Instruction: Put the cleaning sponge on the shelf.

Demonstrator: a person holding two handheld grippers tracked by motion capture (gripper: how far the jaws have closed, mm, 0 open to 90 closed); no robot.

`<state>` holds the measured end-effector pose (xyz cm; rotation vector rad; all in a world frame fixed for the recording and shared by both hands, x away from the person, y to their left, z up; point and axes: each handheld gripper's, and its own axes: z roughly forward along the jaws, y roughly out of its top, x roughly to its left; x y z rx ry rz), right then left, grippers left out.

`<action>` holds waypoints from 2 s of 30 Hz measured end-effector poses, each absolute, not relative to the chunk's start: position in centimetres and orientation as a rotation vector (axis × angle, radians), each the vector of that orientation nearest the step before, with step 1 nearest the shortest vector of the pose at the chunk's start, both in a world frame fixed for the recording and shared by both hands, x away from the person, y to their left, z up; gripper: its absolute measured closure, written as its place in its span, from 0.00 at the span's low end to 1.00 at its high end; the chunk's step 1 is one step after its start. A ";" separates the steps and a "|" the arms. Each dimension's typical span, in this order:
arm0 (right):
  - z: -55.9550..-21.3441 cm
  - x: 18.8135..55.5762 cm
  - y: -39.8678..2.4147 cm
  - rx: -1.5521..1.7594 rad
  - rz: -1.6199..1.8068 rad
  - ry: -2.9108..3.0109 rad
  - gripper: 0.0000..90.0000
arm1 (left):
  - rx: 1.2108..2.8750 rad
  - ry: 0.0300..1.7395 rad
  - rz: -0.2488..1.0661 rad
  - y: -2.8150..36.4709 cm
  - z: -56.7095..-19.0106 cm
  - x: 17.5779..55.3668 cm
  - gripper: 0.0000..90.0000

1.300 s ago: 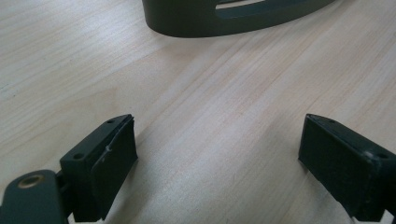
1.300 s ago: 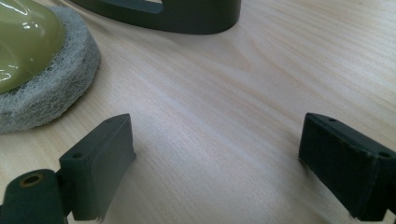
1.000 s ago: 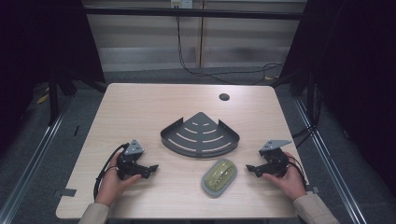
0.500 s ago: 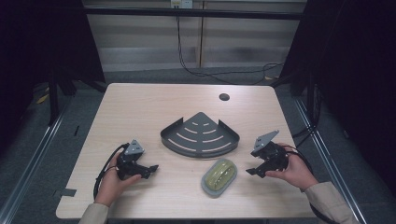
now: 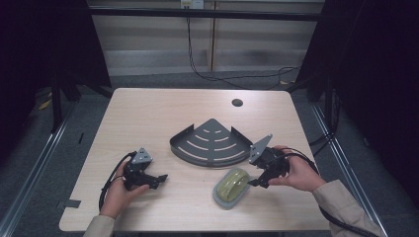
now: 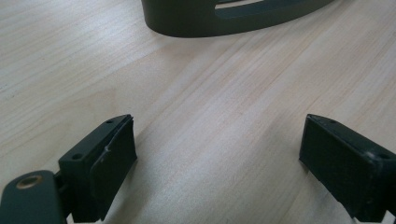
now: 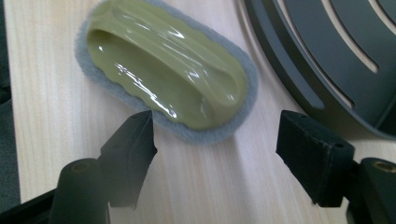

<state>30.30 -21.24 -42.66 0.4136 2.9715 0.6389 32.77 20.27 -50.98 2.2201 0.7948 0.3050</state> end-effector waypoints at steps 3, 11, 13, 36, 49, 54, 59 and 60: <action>-42.6 30.3 -20.0 0.340 0.623 2.998 0.31 | 2.220 0.794 0.305 20.3 -51.0 32.8 0.11; -43.2 30.7 -18.1 0.252 0.597 3.033 0.31 | 2.220 0.795 0.305 20.3 -51.0 32.8 0.11; -43.4 30.7 -17.6 0.240 0.594 3.045 0.31 | 2.220 0.795 0.305 20.3 -51.0 32.8 0.11; -43.6 30.1 -14.9 0.110 0.502 3.112 0.63 | 2.221 0.796 0.304 20.3 -51.0 32.8 0.11; -42.2 30.5 -15.6 0.245 0.441 3.170 0.79 | 2.221 0.795 0.304 20.3 -51.0 32.8 0.11; -41.7 30.7 -16.0 0.276 0.435 3.174 0.79 | 2.220 0.795 0.305 20.3 -51.0 32.8 0.11; -40.8 31.1 -16.3 0.292 0.462 3.159 0.79 | 2.221 0.796 0.304 20.3 -51.0 32.8 0.11; -40.5 31.2 -16.5 0.313 0.466 3.155 0.79 | 2.221 0.794 0.305 20.3 -51.0 32.8 0.11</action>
